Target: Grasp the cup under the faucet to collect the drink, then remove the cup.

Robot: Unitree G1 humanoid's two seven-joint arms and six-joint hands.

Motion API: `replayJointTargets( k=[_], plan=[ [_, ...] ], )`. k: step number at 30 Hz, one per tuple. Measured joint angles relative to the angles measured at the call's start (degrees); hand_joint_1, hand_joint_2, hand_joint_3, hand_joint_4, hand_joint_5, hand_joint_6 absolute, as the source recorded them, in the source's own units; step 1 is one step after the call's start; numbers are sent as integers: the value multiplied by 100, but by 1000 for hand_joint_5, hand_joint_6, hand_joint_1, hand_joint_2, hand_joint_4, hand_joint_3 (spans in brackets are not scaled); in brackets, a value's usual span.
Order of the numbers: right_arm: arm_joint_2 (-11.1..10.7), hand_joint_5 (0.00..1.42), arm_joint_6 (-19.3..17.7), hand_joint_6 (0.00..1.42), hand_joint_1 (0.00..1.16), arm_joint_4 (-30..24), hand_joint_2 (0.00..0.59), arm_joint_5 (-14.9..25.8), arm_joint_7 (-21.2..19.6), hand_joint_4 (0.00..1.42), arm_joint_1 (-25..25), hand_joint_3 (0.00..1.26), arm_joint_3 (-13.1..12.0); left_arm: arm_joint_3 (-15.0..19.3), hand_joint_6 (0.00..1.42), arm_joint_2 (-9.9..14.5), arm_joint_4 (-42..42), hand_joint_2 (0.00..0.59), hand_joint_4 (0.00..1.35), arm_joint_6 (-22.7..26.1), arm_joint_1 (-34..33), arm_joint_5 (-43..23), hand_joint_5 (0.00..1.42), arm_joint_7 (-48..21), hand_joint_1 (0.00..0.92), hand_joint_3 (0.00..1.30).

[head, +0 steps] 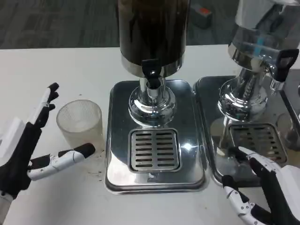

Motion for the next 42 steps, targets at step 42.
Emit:
replayJointTargets(
  k=[42],
  plan=[
    [-39, 261, 58, 380, 333, -39, 407, 229, 135, 294, 83, 259, -37, -744, 270, 172, 2481, 28, 43, -421, -1586, -566, 189, -528, 249, 0]
  ],
)
